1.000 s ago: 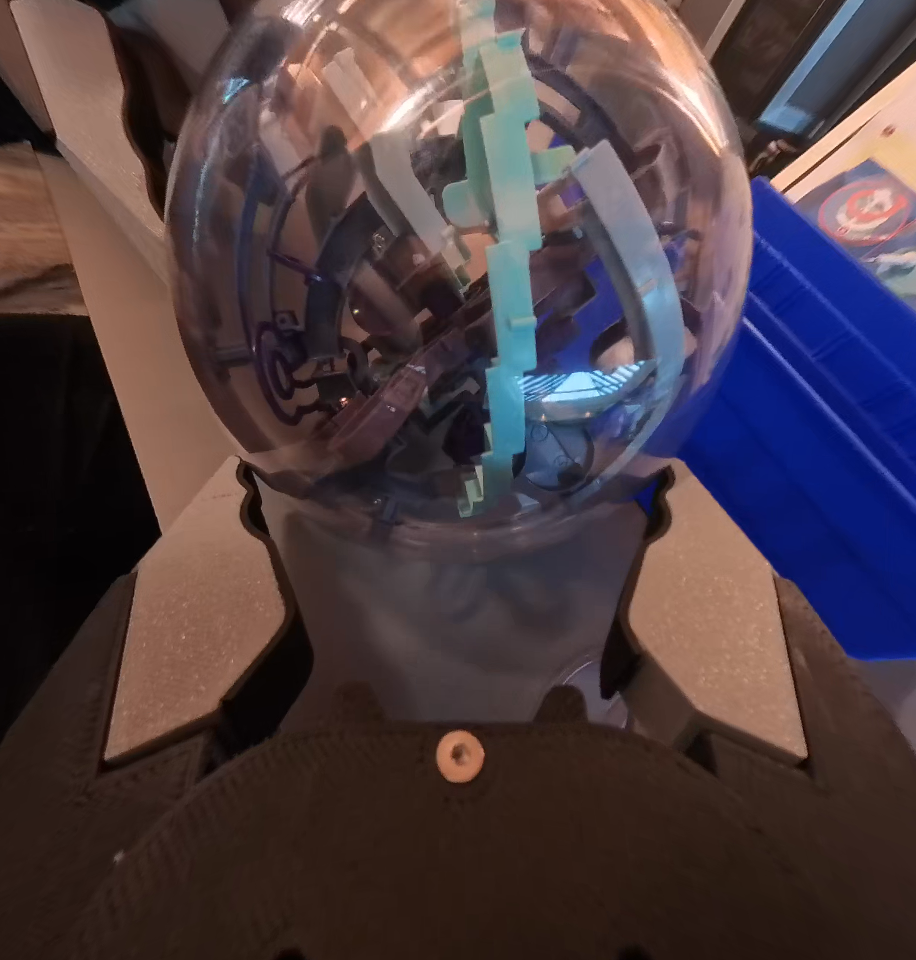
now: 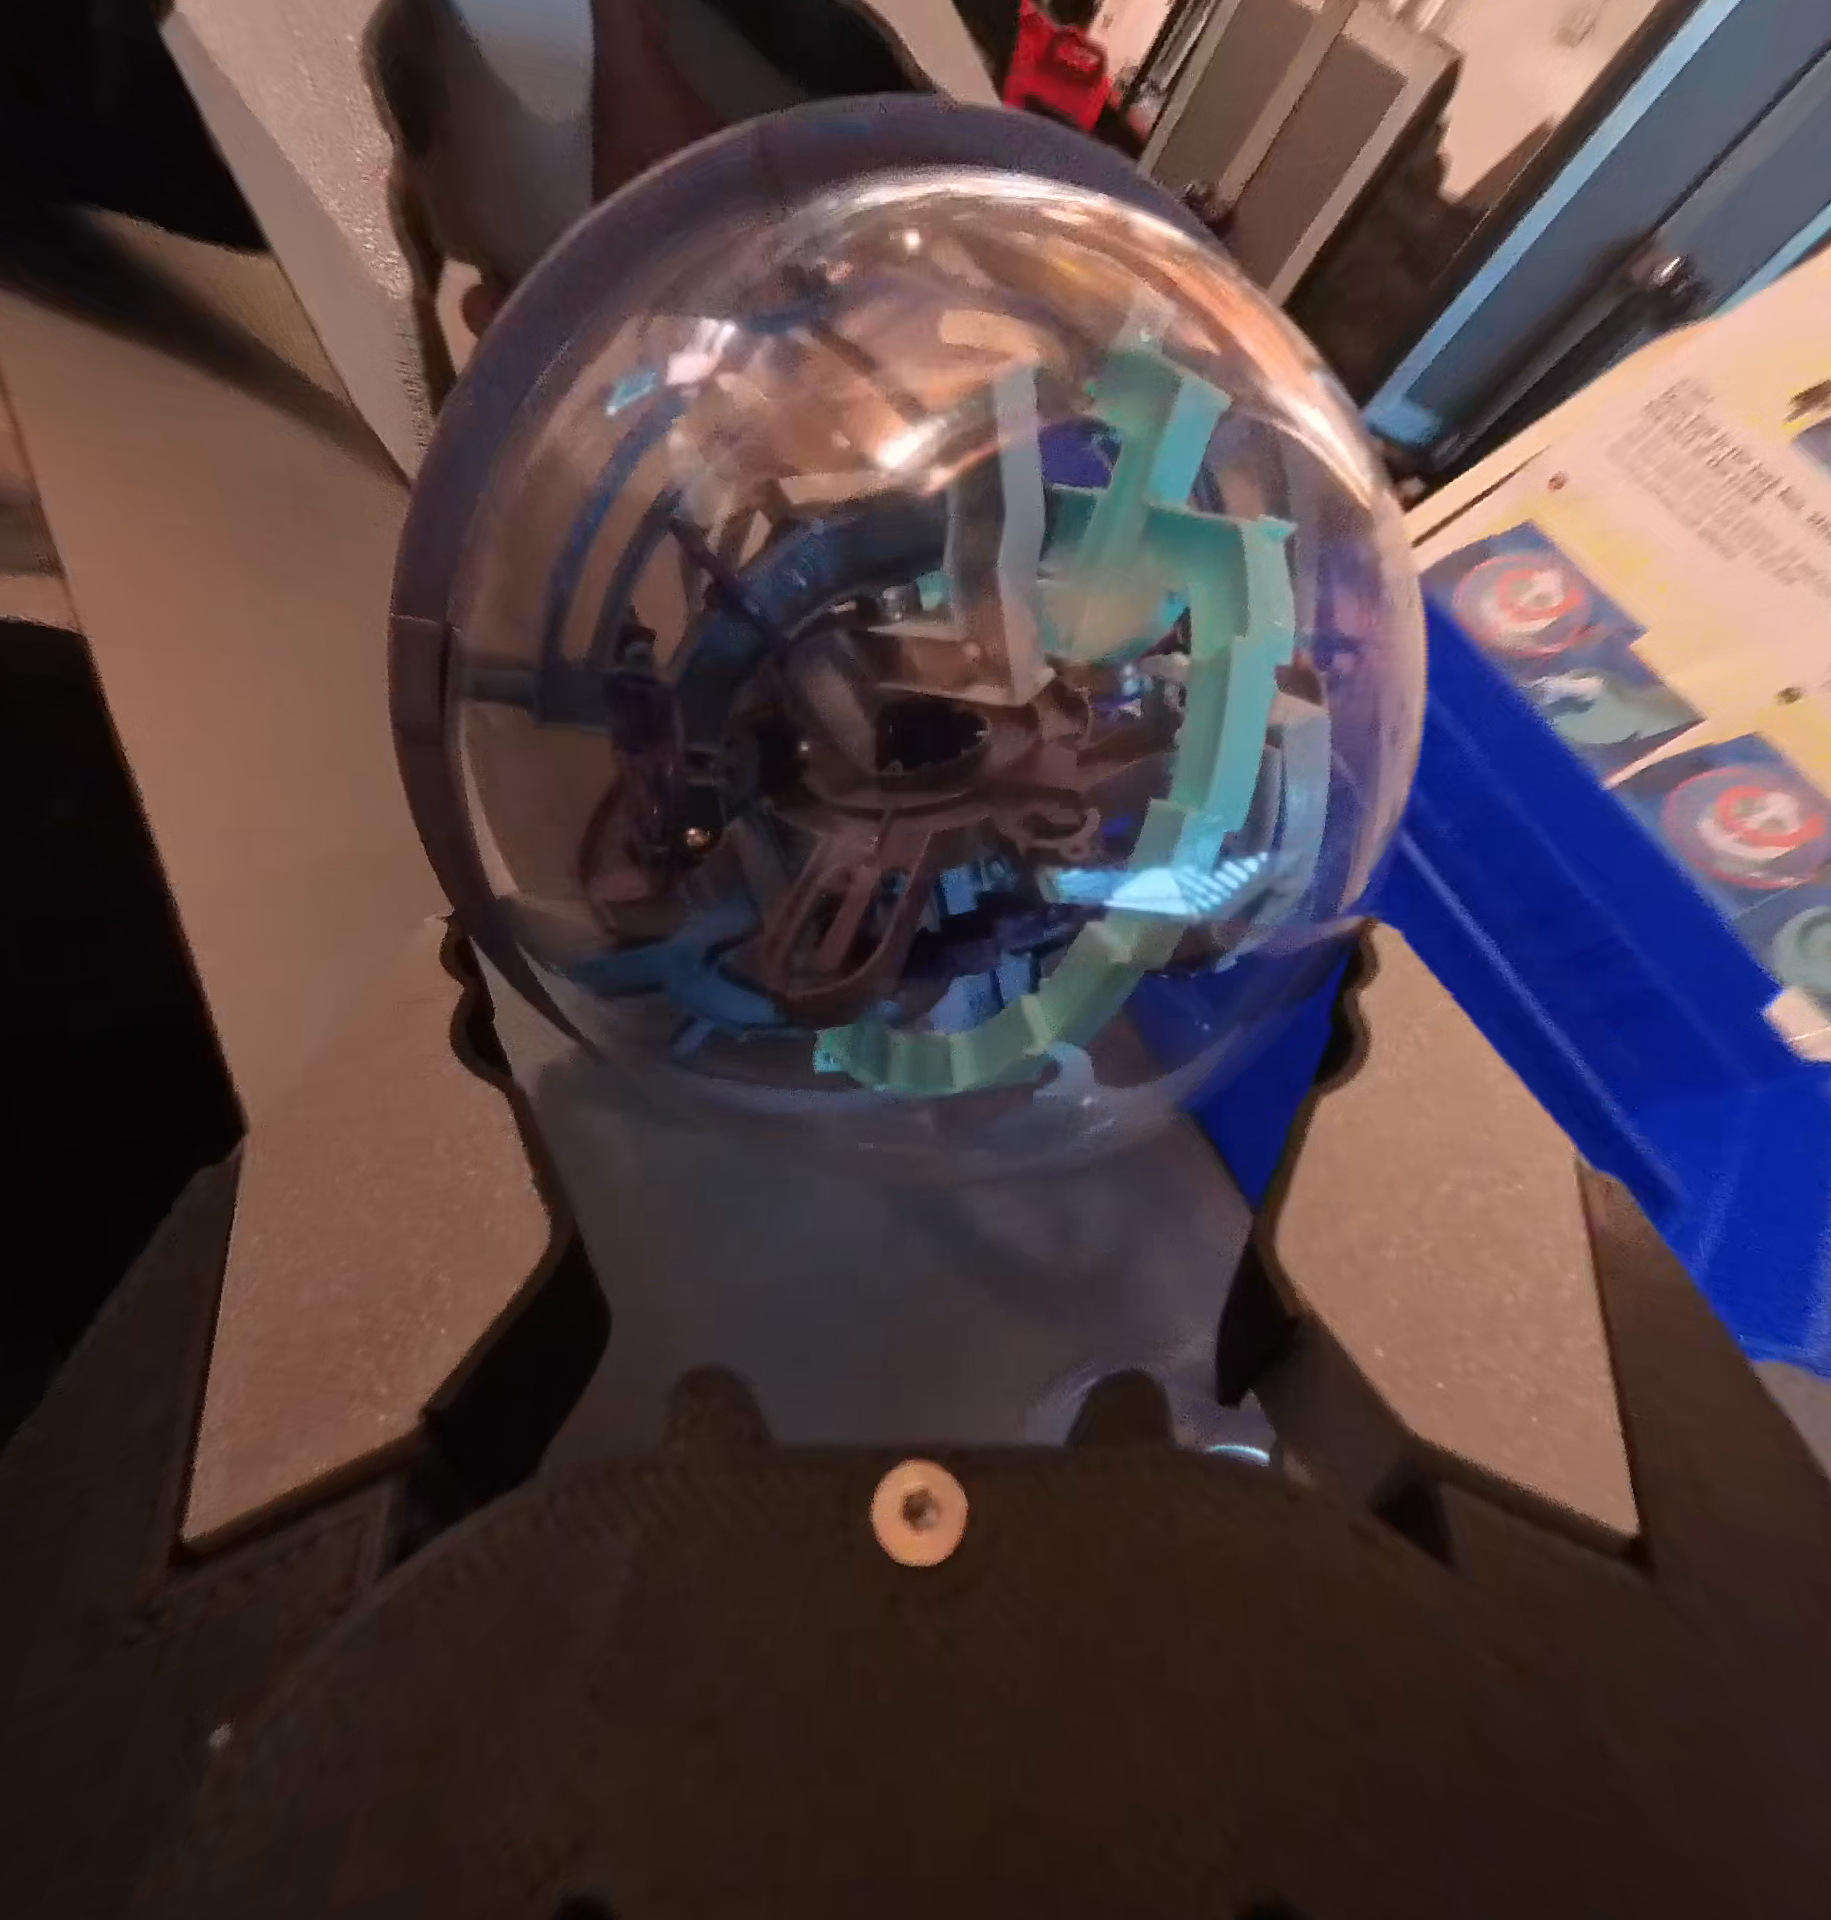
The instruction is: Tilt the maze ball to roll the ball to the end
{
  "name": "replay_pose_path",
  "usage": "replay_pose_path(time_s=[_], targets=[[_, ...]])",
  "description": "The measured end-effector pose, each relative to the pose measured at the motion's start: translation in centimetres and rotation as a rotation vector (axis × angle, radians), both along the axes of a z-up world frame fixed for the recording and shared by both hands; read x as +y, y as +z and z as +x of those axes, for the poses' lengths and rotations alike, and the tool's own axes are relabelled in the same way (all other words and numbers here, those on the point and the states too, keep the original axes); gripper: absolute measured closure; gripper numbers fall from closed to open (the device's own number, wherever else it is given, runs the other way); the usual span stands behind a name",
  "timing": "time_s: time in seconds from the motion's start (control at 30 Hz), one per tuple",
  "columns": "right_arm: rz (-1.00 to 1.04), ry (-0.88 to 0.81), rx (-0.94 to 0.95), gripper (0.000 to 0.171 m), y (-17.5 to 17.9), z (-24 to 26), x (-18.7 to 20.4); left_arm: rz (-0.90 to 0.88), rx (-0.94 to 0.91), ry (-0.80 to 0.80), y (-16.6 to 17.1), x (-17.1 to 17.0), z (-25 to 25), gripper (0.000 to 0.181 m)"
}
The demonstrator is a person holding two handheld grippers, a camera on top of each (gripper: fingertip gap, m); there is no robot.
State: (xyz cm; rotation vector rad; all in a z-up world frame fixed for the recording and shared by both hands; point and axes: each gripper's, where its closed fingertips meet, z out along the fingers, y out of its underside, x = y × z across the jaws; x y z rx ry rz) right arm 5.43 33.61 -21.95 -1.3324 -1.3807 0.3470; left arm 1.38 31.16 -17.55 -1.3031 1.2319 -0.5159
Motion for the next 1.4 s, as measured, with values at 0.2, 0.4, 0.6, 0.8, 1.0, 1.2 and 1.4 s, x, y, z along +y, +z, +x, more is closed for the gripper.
replay_pose_path(time_s=[0.2,0.4,0.6,0.8,1.0,1.2,1.4], targets=[[-0.178,0.024,0.066,0.024,-0.2,0.3,-0.1,-0.001,0.041,0.004,-0.5,0.4,-0.1,0.067],[-0.296,0.042,0.152,0.038,0.1,0.7,0.1,0.034,0.133,0.071,-2.7,1.7,-0.5,0.057],[-0.332,0.033,0.143,0.036,-0.3,0.7,0.3,0.038,0.134,0.064,-2.5,1.7,-0.2,0.055],[-0.368,0.026,0.139,0.038,-0.6,0.7,0.4,0.019,0.118,0.065,-2.5,1.8,-0.4,0.055],[-0.332,0.008,0.110,0.035,-0.6,1.0,0.5,0.056,0.150,0.072,-2.7,1.9,-0.3,0.055],[-0.215,-0.005,0.064,0.031,0.5,0.8,0.9,0.055,0.162,0.059,-2.6,2.1,-0.1,0.056],[0.000,-0.035,-0.056,0.022,1.2,0.7,0.8,0.067,0.209,0.019,-2.3,1.8,0.8,0.057]])
